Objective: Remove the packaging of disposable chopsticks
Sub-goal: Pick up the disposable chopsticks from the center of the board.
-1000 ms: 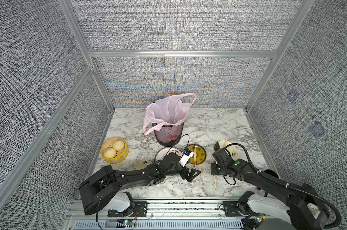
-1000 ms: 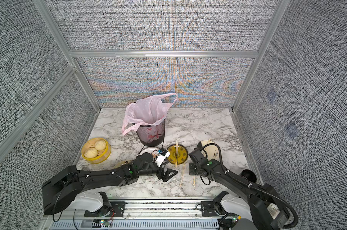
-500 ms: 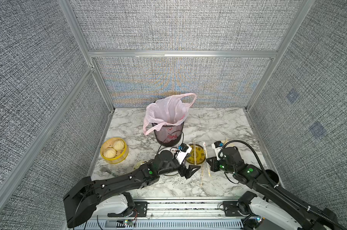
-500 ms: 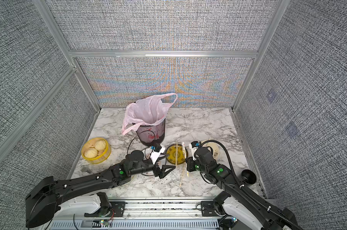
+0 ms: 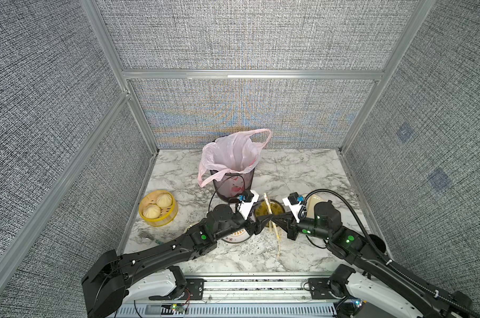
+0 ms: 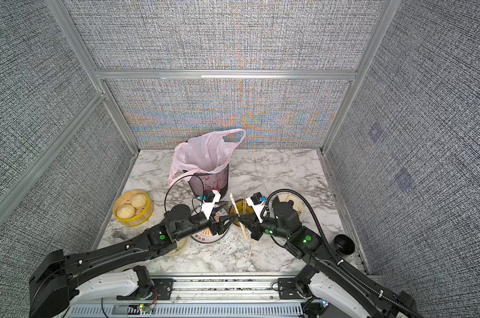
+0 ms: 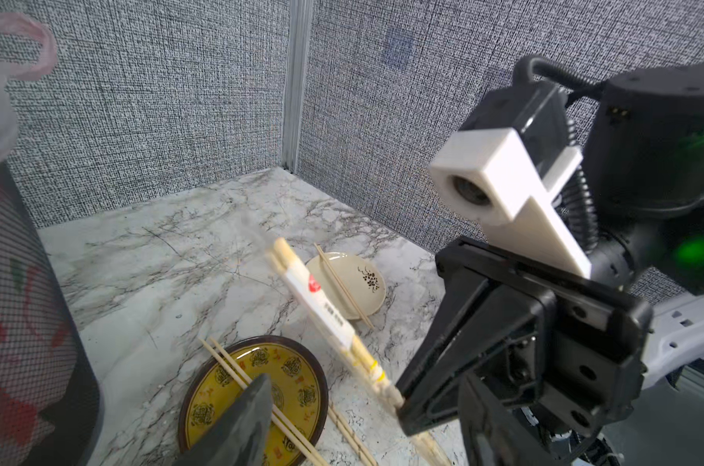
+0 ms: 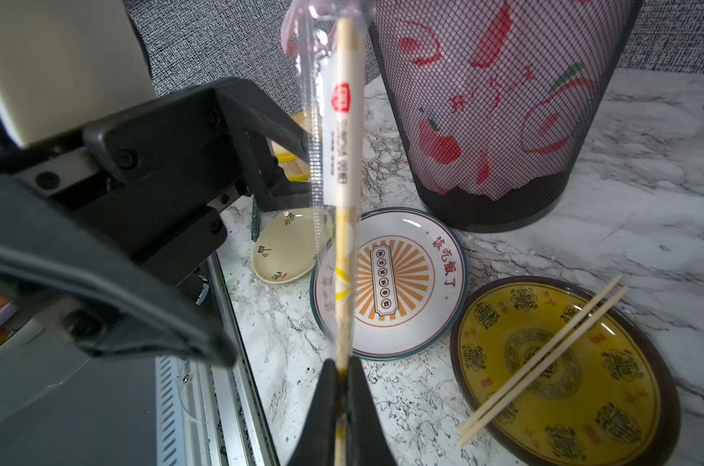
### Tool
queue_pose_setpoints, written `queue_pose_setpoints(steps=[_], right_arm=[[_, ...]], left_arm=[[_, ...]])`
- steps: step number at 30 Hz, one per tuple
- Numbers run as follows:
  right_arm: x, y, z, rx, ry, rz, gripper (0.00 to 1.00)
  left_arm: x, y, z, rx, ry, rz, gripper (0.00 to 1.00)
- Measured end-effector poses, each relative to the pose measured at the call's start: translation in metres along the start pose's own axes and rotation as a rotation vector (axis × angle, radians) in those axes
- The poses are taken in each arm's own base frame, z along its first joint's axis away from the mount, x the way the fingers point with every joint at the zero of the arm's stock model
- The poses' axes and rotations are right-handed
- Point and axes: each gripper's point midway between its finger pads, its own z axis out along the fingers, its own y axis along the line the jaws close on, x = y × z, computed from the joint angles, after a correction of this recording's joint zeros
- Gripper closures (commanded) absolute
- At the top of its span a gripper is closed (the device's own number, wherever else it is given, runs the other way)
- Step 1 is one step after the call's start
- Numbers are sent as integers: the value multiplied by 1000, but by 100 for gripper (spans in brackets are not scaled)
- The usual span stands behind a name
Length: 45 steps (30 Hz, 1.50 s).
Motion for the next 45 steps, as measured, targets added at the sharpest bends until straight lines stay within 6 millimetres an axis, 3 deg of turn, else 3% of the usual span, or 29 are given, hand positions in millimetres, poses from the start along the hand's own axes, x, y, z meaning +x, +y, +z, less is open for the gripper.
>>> queue_pose_setpoints(steps=[5,16,21,24,25,26,27,30,32,36,38,45], right_arm=[[5,11,-4,-53,-3,-20,100],[8,17,-1,-88,2,-48,100],[9,16,1,-86,7,-56,100],[10,16,1,-84,8,-55,100],[10,15,1,-83,8,-55,85],[10,15,2,-83,6,-55,62],[10,15,2,-81,4,-51,47],[12,14,3,-86,-8,-56,26],[20,11,6,-89,-22,-69,1],[51,3,11,-100,-17,-98,2],[50,5,11,-111,-31,-117,9],[37,18,15,-175,-60,-170,50]], left_arm=[[-11,3,0,-21,-51,-23,48],[-18,-19,3,105,-72,-37,92],[-17,-24,7,138,-69,-56,100],[-16,-25,10,144,-62,-58,100],[-16,-26,11,149,-60,-56,100],[-16,-26,11,149,-60,-54,100],[-17,-26,11,150,-60,-50,100],[-20,-28,10,153,-63,-33,100],[-27,-30,5,162,-78,-17,100],[-37,-37,-4,186,-106,15,100],[-40,-38,-7,190,-111,22,100],[-42,-44,-13,214,-118,32,100]])
